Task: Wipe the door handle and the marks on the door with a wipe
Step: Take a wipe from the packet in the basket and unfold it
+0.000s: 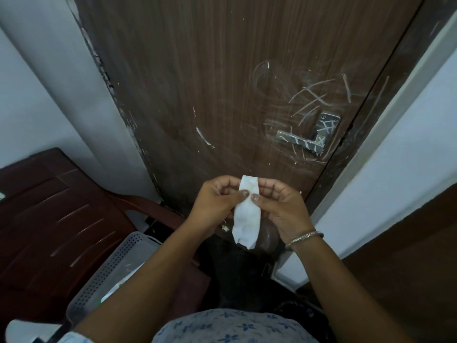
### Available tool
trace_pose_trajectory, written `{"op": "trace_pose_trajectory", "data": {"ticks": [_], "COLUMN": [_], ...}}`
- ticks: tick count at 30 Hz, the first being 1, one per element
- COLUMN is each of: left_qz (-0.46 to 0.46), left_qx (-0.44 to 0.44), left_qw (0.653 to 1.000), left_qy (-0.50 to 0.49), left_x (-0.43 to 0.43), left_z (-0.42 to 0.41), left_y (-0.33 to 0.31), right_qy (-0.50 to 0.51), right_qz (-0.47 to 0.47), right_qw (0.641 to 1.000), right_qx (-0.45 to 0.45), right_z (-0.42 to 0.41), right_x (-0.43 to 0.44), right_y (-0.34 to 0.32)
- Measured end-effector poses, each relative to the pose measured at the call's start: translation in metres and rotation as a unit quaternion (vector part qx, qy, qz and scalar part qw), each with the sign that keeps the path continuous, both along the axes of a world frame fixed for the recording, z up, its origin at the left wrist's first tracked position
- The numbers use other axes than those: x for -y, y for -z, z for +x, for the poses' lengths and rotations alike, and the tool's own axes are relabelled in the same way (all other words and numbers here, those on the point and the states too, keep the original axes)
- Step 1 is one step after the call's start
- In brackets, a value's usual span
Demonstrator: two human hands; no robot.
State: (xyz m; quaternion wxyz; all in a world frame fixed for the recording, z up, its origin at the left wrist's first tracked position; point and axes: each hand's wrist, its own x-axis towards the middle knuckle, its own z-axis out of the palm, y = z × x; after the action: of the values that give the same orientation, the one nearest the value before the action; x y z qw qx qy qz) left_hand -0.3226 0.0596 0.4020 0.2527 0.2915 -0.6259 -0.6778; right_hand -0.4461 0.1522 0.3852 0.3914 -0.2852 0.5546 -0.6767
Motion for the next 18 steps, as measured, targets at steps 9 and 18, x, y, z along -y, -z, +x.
{"op": "trace_pose_trajectory", "data": {"ticks": [9, 18], "left_qz": [0.007, 0.033], "left_qx": [-0.001, 0.014], "left_qw": [0.999, 0.996], "left_qy": [0.037, 0.083], "left_x": [-0.007, -0.013], "left_z": [0.011, 0.017], "left_y": [-0.001, 0.0], "right_qy": [-0.041, 0.033], "right_qz": [0.034, 0.004], "right_qw": [0.998, 0.997], "right_qx": [-0.03, -0.067], "right_z": [0.006, 0.013], "right_x": [-0.008, -0.012], "right_y": [-0.007, -0.007]}}
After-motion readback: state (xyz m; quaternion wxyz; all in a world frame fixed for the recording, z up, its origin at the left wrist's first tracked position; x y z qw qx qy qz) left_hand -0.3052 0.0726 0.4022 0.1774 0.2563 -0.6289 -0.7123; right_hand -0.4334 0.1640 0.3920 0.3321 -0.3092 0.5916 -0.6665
